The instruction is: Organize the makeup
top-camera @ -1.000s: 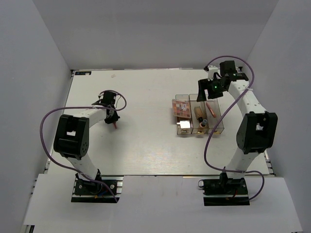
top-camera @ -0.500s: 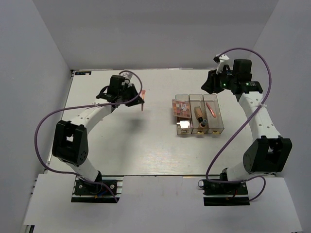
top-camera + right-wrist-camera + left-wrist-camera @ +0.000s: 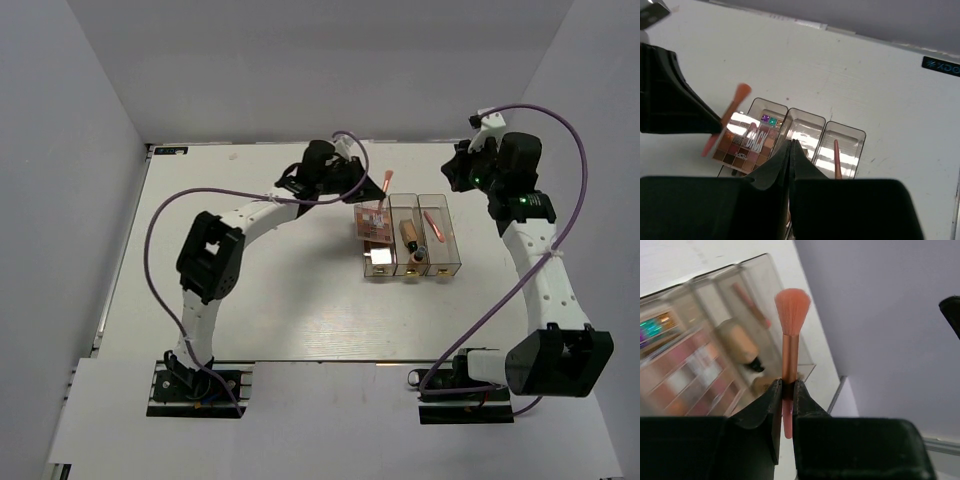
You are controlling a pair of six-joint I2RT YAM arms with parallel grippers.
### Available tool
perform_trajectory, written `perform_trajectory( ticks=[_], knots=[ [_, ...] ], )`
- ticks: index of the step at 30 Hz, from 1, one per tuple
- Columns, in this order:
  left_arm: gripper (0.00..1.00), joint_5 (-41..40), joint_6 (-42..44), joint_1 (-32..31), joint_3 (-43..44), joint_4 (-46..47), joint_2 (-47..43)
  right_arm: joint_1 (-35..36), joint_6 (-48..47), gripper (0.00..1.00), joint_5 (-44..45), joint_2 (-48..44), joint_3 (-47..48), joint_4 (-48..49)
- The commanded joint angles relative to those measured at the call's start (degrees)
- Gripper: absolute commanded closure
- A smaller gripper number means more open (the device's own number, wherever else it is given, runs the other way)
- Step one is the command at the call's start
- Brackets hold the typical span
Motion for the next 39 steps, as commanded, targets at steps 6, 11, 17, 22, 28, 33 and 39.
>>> perform_trajectory(
  ticks=[6,11,17,22,28,33,39],
  knots=[
    [1.0,2.1,-12.8,-5.9,15.2,12.8,12.0,-0.6,1.9,1.0,4.9,-4.5,-3.4,5.1],
    [1.0,-3.2,-17.5,-9.0,16.0,18.2,15.2,-2.1,3.1,0.99,5.2,-5.3,-4.3,5.8],
    [1.0,-7.1,-20.2,-10.8,18.1,19.0,18.8,-2.9,3.3,0.99,5.4,-7.3,-5.3,6.8],
    [1.0,-8.5,-23.3,-12.2,20.4,19.2,22.4,-3.0,3.4,0.99,5.2,-8.5,-6.8,7.2],
    [0.97,-11.0,-23.9,-13.2,19.7,15.3,23.0,-3.5,3.4,0.98,5.2,-9.9,-7.8,7.8],
    [0.96,-11.4,-25.0,-13.2,19.9,14.5,24.1,-3.7,4.9,0.97,4.5,-10.3,-8.7,8.5],
    [0.9,-11.8,-26.3,-13.8,20.3,13.7,25.1,-3.7,5.3,0.96,4.2,-10.3,-9.5,8.9]
  ],
)
